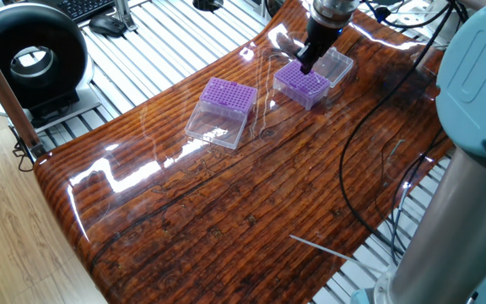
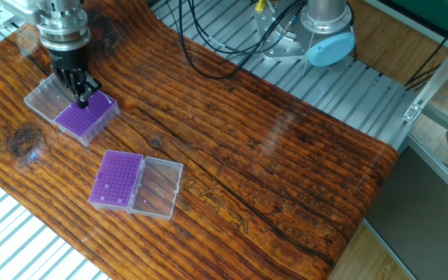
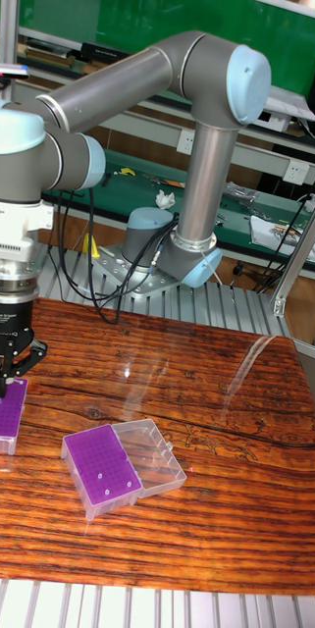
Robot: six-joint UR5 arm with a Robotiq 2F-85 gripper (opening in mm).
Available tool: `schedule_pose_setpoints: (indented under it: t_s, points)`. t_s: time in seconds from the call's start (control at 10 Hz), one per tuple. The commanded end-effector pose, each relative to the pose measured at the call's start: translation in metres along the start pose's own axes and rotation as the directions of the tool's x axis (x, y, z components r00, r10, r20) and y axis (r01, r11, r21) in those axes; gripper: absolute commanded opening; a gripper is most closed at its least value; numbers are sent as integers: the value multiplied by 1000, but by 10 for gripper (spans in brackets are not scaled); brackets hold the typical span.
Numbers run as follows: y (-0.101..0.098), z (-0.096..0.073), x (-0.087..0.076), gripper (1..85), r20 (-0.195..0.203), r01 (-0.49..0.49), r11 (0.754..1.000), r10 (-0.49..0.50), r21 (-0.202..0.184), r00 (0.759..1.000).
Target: Transfer all small pipette tips from one holder to another
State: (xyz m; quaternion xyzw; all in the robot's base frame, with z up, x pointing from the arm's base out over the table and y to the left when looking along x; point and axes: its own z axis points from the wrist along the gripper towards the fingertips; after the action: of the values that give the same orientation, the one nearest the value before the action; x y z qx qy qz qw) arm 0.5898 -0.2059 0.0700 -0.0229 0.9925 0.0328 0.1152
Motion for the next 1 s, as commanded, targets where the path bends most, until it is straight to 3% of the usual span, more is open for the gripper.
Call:
schedule_pose_setpoints:
  t_s: [0.0,0.4,0.9]
  points:
    - [-2,0,-1,10,13,-4,1000,4,-11,1000]
    - [-7,1,7,10,-15,-19,1000,19,3,1000]
    - [-4,3,9,10,-18,-37,999,36,-13,999]
